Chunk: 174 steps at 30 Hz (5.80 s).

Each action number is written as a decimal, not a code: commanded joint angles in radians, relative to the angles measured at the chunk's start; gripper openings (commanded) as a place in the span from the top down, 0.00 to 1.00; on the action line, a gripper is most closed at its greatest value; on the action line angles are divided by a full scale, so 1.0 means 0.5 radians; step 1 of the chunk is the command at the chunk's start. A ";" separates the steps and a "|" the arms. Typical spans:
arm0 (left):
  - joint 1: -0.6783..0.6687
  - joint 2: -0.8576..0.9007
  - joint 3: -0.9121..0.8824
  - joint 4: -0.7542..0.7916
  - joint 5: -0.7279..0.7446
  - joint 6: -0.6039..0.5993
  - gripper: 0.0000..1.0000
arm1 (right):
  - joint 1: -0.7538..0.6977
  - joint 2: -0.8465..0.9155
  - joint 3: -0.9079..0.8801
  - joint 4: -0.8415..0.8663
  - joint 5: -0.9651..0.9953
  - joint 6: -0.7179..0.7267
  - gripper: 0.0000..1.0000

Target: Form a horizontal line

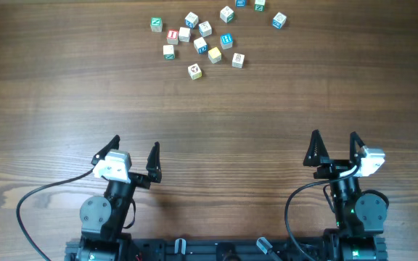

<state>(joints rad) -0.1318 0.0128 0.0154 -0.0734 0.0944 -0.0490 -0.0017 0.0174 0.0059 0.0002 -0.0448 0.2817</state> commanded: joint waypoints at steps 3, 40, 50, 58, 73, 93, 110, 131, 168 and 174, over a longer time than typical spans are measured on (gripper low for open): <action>-0.008 -0.016 -0.020 0.005 -0.027 0.024 0.00 | -0.011 -0.020 -0.002 0.004 -0.026 -0.034 0.00; -0.008 -0.016 -0.020 0.005 -0.027 0.024 0.00 | -0.011 -0.020 -0.002 0.004 -0.026 -0.034 0.00; -0.008 -0.016 -0.020 0.005 -0.027 0.024 0.00 | -0.011 -0.020 -0.002 0.004 -0.026 -0.034 0.00; -0.008 -0.016 -0.020 0.005 -0.027 0.024 0.00 | -0.011 -0.020 -0.002 0.004 -0.026 -0.034 0.00; -0.008 -0.016 -0.020 0.005 -0.027 0.024 0.00 | -0.011 -0.020 -0.002 0.004 -0.027 -0.034 0.00; -0.008 -0.016 -0.020 0.005 -0.027 0.024 0.00 | -0.011 -0.020 -0.002 0.004 -0.026 -0.034 0.00; -0.008 -0.016 -0.020 0.006 -0.026 0.024 0.00 | -0.011 -0.020 -0.002 0.004 -0.026 -0.034 0.00; -0.008 -0.016 -0.015 0.021 0.172 0.013 0.00 | -0.009 -0.016 -0.002 0.004 -0.026 -0.034 0.00; -0.008 -0.016 0.535 -0.783 0.214 -0.082 0.00 | -0.009 -0.015 -0.002 0.004 -0.026 -0.034 0.00; -0.008 -0.012 0.575 -0.785 0.214 -0.082 0.00 | -0.009 -0.015 -0.002 0.004 -0.026 -0.034 0.00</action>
<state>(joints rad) -0.1318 0.0128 0.2581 -0.4656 0.1852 -0.0841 -0.0017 0.0174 0.0059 0.0002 -0.0448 0.2817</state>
